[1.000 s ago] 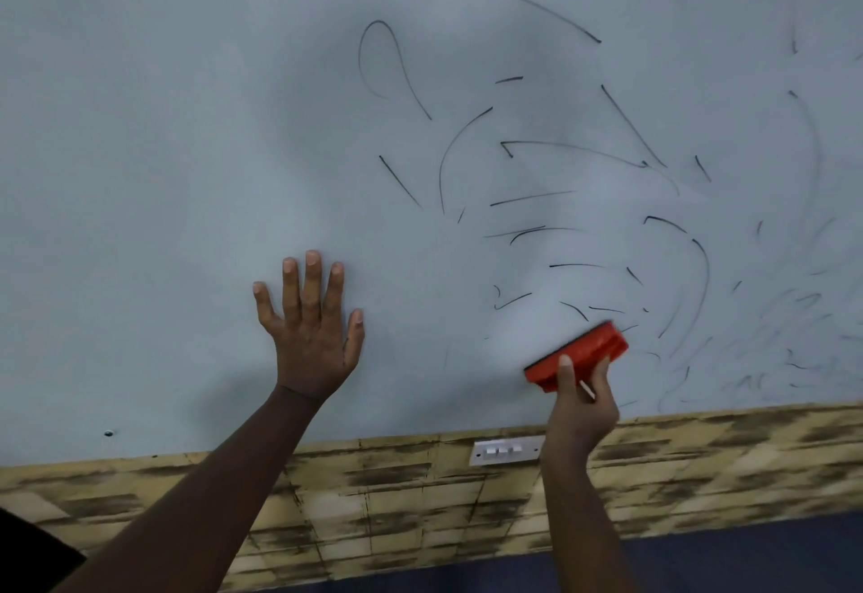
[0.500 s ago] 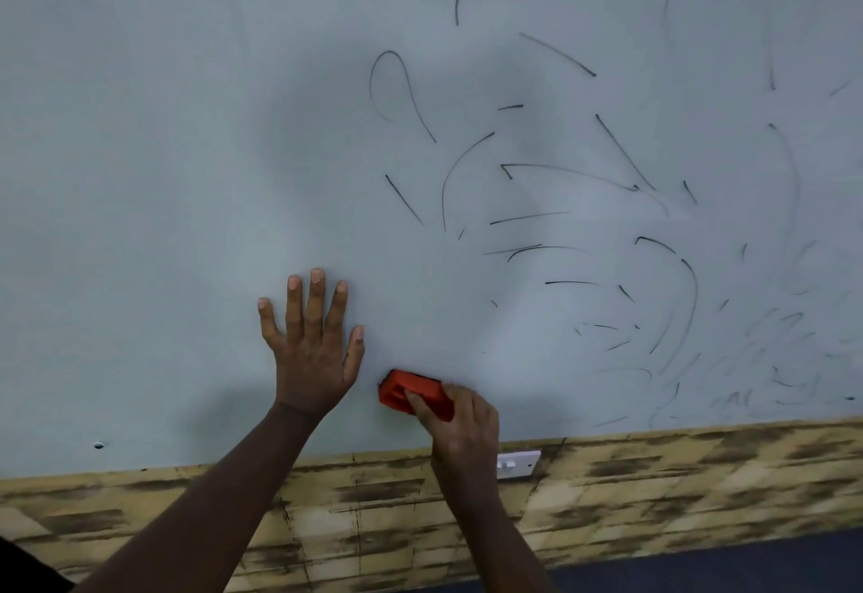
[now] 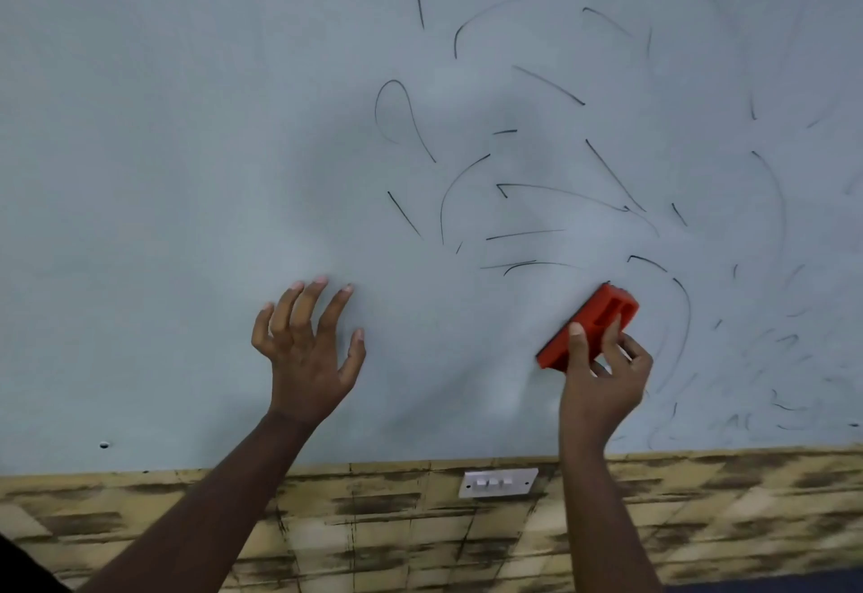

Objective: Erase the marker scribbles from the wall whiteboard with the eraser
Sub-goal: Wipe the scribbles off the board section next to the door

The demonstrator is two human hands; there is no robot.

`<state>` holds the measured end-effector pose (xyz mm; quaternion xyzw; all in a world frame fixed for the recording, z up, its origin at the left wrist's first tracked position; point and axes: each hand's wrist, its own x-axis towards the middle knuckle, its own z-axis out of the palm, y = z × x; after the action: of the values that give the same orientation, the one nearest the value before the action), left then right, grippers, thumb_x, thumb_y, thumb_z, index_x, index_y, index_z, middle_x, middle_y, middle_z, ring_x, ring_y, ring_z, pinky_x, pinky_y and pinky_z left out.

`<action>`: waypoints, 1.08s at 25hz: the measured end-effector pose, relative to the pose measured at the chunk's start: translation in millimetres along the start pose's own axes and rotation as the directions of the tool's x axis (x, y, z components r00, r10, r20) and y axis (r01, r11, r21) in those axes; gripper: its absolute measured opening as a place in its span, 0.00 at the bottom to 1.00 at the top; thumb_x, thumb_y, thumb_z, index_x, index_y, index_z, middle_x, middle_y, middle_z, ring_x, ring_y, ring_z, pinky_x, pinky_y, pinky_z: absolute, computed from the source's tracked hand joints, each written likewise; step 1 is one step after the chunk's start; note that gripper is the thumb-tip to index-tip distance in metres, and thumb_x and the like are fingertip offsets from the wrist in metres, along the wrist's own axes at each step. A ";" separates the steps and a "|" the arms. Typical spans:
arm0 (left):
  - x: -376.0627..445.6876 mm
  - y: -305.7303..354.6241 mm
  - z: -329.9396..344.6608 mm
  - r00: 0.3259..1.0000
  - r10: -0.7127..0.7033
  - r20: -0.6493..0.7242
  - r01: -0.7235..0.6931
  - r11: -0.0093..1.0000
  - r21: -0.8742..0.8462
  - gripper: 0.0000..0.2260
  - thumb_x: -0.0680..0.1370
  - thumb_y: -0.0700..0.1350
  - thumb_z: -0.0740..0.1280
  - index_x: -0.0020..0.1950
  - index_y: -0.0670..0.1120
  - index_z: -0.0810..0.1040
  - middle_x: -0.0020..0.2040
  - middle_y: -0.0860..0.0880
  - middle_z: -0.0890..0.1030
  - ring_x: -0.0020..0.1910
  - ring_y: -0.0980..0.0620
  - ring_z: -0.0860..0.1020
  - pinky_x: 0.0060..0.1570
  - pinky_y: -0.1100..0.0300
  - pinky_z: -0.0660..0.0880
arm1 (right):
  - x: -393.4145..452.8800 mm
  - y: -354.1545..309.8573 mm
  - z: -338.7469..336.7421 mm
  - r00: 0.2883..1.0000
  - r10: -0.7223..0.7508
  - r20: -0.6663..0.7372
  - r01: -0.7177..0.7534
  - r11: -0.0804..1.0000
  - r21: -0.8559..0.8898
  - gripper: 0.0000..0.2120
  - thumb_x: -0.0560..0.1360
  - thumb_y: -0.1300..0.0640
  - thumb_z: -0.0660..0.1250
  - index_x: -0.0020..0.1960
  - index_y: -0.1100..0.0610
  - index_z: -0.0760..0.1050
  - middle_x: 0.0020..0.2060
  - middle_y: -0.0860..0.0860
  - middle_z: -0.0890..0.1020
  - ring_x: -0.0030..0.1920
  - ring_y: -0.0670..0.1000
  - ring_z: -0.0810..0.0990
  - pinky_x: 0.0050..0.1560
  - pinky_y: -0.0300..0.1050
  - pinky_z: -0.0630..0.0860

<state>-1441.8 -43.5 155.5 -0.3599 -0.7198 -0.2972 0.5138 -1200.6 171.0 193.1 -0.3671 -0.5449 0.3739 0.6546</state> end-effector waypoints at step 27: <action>144.3 -24.6 -19.7 0.987 0.074 -0.140 -0.058 0.992 0.111 0.30 0.87 0.54 0.57 0.88 0.47 0.55 0.86 0.37 0.55 0.87 0.41 0.51 0.81 0.33 0.50 | 7.7 -81.1 49.6 0.902 -0.427 0.067 0.432 0.892 -0.130 0.22 0.76 0.58 0.75 0.70 0.59 0.79 0.55 0.57 0.74 0.55 0.57 0.75 0.56 0.52 0.77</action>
<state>-1482.4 -42.4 297.6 -0.3333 -0.6834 -0.2665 0.5923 -1241.4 144.9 275.3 -0.2764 -0.6494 0.1871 0.6833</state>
